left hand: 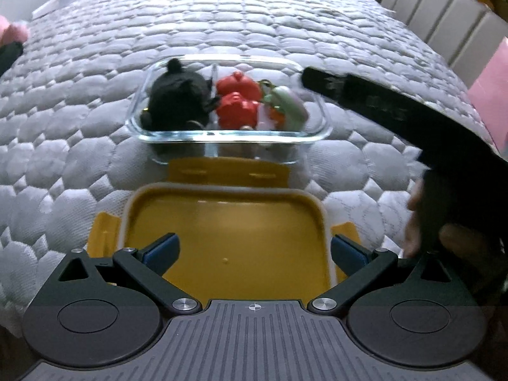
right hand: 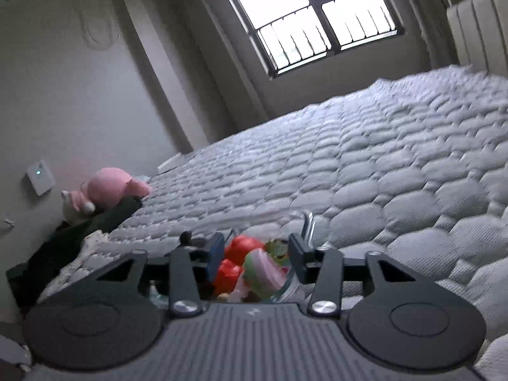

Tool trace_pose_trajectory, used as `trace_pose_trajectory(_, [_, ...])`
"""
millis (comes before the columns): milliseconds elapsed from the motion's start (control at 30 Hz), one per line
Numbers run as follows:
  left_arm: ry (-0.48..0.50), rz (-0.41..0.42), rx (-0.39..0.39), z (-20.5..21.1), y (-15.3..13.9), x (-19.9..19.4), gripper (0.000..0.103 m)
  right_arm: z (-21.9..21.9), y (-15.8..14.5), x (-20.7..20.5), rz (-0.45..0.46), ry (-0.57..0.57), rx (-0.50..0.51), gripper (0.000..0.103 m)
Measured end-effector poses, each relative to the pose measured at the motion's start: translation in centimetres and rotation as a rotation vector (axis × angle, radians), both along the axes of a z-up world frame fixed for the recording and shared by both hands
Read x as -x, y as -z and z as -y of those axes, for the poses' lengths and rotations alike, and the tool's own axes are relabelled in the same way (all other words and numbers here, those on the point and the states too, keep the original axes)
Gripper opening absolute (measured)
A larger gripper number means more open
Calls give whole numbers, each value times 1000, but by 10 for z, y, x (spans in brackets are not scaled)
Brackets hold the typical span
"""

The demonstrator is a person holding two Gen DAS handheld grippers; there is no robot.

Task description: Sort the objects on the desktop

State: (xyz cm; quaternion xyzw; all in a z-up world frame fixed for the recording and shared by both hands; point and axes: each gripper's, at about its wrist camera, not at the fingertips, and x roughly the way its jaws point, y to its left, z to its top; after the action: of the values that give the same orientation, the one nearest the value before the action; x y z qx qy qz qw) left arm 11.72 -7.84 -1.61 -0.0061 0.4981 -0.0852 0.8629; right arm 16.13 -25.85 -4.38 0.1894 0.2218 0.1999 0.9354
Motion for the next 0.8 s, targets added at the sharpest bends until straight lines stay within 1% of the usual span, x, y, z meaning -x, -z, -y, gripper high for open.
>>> trace_pose_trajectory(100, [21,-14,-25,3,4,2,103,-5,4,-3,-19,-9,19,41])
trace_pose_trajectory(233, [10,-22,-93,3,10,2,103,-8,9,-7,-58,-28,25,40])
trace_pose_trajectory(433, [25,-23,-85,2,9,5,103,-11,6,-1,-50,-53,57,42])
trace_pose_trajectory(467, [29,-18,-85,3,8,6,103,-11,5,1,-48,-51,64,43])
trace_pose_trajectory(533, [45,-7,-79,6,6,6,103,-10,3,4,-41,-45,72,51])
trace_pose_trajectory(700, [120,45,-72,22,-13,12,103,-1,3,4,-45,-17,54,53])
trace_pose_trajectory(800, [193,95,-64,32,-27,21,103,9,4,3,-53,6,25,66])
